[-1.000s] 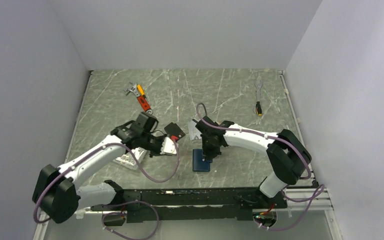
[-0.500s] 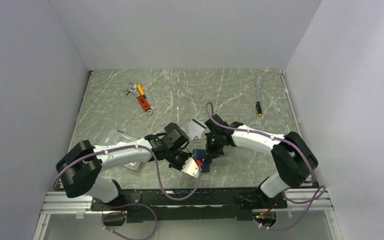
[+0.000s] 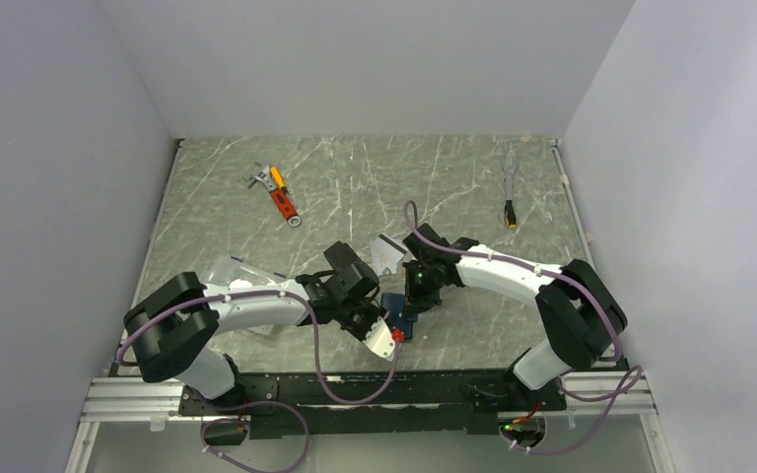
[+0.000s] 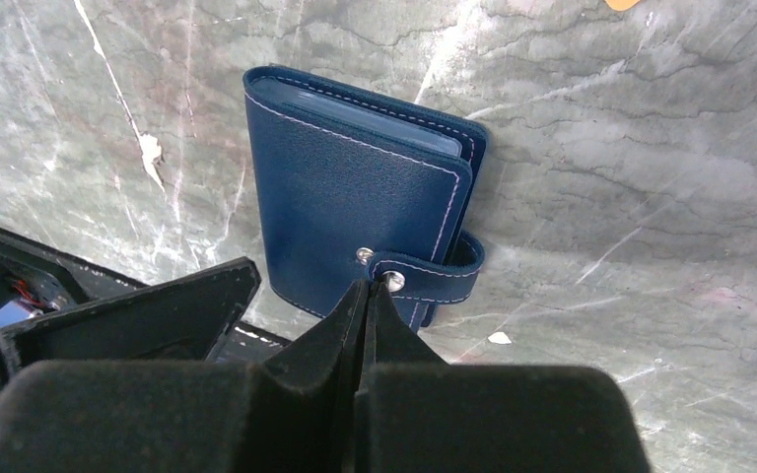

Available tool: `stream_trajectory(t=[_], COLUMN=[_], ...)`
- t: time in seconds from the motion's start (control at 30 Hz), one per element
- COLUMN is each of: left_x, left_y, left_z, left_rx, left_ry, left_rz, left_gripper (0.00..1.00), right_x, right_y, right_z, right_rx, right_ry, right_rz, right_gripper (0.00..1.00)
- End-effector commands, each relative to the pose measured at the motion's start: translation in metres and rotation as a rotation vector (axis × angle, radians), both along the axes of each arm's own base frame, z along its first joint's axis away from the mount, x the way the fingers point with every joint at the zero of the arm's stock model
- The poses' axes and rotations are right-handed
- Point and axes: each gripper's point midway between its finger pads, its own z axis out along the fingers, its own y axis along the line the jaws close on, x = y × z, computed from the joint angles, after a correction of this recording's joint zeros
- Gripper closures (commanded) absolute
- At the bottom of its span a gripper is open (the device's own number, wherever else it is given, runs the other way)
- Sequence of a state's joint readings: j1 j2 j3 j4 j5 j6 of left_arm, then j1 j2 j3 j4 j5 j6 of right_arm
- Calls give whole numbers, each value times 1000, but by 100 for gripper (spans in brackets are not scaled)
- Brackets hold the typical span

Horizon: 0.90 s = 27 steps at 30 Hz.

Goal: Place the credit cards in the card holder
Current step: Close the card holder at the center of the board.

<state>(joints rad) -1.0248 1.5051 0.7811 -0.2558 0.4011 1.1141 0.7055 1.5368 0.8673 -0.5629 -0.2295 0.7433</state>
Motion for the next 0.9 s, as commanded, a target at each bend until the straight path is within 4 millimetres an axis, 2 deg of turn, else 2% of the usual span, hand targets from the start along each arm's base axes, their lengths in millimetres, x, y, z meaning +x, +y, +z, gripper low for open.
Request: stream_trajectory(t=[0.0, 0.87], left_x=[0, 0], left_y=[-7, -5], left_z=[-4, -11], left_rx=[-23, 11], left_ry=[-49, -58], left_rz=[-50, -36], left_gripper=[80, 82], right_x=[5, 10], right_y=[6, 18], right_z=[15, 7], right_rx=[25, 20], right_ry=[-12, 5], right_rz=[13, 17], right_gripper=[100, 100])
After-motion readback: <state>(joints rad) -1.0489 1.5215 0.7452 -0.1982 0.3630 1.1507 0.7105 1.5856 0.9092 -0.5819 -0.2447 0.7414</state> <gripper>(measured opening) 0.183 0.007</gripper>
